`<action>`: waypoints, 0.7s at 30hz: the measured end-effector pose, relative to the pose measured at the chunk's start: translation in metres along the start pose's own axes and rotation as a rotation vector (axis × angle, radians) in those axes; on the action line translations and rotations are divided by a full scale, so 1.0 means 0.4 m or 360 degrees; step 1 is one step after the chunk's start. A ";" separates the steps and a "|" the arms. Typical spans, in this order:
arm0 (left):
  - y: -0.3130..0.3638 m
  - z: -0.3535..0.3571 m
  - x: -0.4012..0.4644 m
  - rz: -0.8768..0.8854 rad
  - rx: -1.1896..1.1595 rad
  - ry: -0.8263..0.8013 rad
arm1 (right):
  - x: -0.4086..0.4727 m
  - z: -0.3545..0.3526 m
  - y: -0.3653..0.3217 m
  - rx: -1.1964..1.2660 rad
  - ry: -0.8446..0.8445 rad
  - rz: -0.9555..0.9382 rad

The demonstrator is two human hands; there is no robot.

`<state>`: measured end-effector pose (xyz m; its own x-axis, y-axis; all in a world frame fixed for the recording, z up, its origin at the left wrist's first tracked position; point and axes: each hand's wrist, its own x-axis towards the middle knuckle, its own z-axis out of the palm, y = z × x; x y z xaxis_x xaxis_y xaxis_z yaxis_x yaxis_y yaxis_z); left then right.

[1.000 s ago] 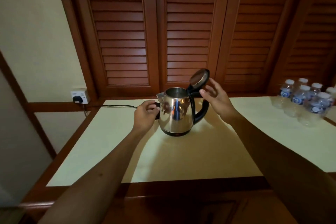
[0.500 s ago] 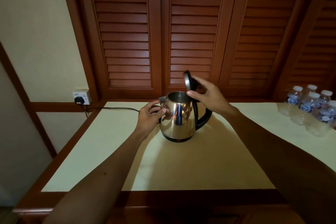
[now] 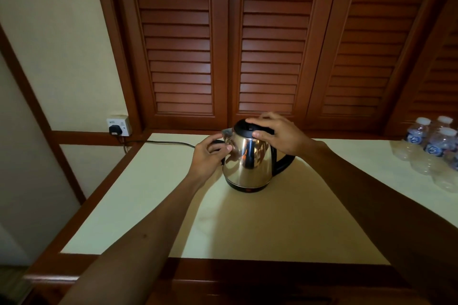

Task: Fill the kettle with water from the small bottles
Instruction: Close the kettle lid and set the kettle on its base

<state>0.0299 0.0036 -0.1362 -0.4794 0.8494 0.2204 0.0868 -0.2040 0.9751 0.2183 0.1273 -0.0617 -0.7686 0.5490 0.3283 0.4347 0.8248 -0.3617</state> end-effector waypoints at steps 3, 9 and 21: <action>-0.005 -0.002 0.002 0.0003 -0.0007 -0.0003 | 0.006 -0.003 0.001 -0.0056 -0.0050 -0.0007; -0.021 -0.011 0.008 0.0001 0.0073 -0.0087 | -0.024 -0.013 0.033 0.0426 0.0150 -0.0005; -0.079 0.043 -0.008 -0.0034 0.0268 -0.0249 | -0.126 0.116 0.151 0.1467 0.0405 0.0531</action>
<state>0.0439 0.0157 -0.1673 -0.3424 0.9205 0.1880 0.2293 -0.1122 0.9669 0.2617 0.1434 -0.1405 -0.5046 0.8337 0.2244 -0.0051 0.2570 -0.9664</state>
